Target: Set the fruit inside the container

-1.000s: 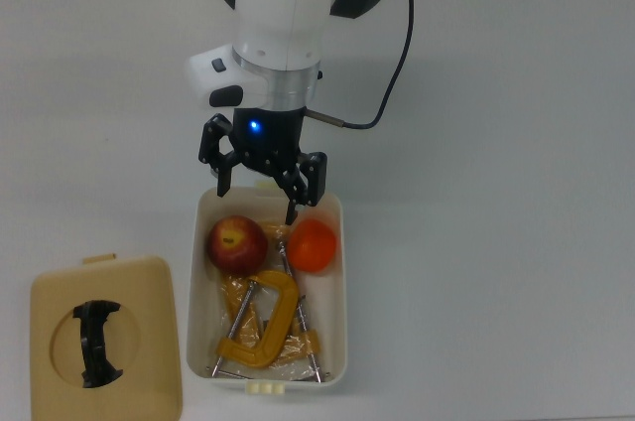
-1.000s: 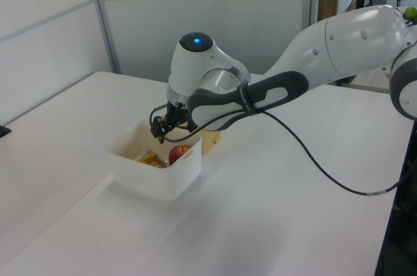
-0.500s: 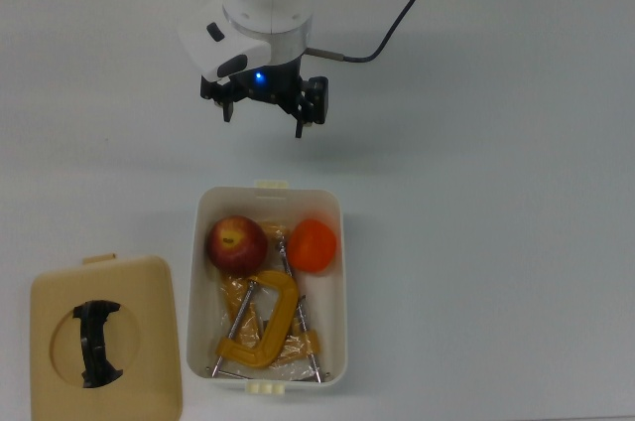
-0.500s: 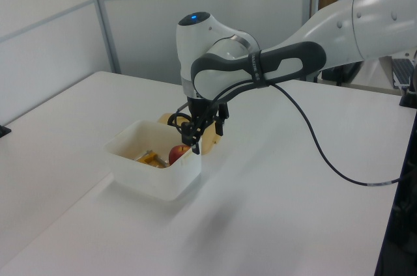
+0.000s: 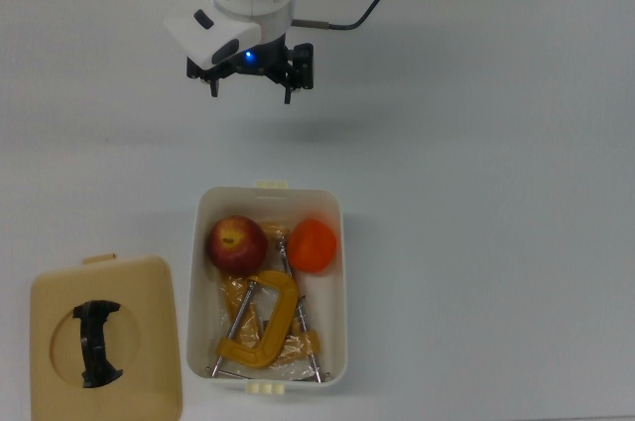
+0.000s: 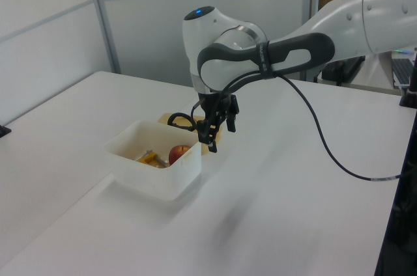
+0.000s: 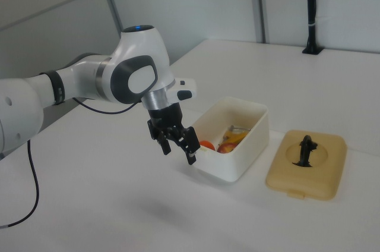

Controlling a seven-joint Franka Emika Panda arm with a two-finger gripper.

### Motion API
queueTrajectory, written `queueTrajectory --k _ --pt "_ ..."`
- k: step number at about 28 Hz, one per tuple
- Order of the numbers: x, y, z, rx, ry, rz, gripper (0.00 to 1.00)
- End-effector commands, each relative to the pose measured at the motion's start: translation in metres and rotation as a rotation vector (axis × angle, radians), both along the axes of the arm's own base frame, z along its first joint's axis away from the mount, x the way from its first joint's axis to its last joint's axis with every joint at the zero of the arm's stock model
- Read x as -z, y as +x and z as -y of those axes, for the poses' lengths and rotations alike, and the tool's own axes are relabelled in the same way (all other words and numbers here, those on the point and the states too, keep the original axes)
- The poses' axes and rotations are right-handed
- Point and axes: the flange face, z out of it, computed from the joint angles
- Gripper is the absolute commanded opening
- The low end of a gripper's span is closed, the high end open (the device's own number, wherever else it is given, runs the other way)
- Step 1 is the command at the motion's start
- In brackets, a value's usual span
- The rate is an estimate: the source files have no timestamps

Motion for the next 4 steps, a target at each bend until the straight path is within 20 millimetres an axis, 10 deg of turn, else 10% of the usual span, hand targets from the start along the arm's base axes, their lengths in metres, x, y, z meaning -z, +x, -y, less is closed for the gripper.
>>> queueTrajectory --k 1,4 --pt "-0.0083 -0.0142 0.0051 -0.023 0.028 -0.012 1.0" --pt "-0.0092 -0.0136 0.0097 -0.016 0.028 -0.008 1.0"
